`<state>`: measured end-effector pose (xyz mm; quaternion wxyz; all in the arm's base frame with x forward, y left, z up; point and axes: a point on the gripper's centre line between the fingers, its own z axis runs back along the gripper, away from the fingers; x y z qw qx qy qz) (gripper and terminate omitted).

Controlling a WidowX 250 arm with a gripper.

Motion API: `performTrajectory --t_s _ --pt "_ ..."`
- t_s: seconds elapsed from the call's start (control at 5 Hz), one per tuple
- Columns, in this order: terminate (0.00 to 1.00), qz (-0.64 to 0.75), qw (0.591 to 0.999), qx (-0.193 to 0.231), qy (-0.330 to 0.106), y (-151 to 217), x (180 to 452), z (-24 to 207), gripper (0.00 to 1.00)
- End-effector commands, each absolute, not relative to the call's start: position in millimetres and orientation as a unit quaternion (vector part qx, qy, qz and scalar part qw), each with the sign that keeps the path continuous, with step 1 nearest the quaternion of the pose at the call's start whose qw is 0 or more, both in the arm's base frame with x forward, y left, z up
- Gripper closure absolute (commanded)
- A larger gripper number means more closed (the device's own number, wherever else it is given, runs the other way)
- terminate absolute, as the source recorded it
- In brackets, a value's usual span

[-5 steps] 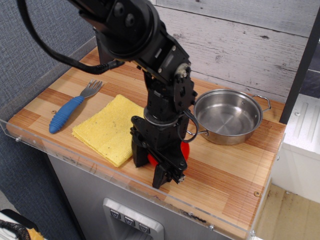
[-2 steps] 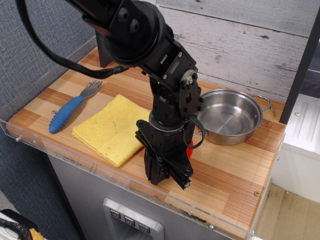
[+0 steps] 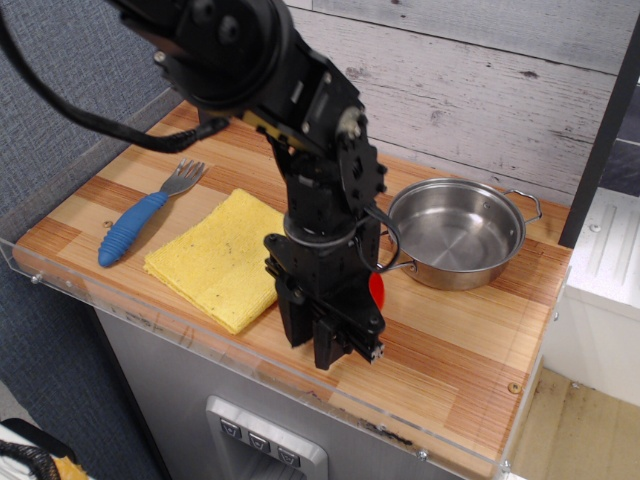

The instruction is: Place the red fruit beside blue spoon

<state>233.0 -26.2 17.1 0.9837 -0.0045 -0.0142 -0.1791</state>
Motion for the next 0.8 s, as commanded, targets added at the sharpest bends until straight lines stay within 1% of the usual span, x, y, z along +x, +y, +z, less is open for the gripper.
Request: performTrajectory --t_s 0.0,0.2,0.6 --pt "0.00 -0.138 0.989 -0.032 -0.050 -29 258 31 0.00" --pt "0.00 -0.109 0.991 -0.050 -0.058 -29 267 31 0.00" --pt "0.00 -0.077 0.994 -0.053 -0.048 -26 271 19 0.00"
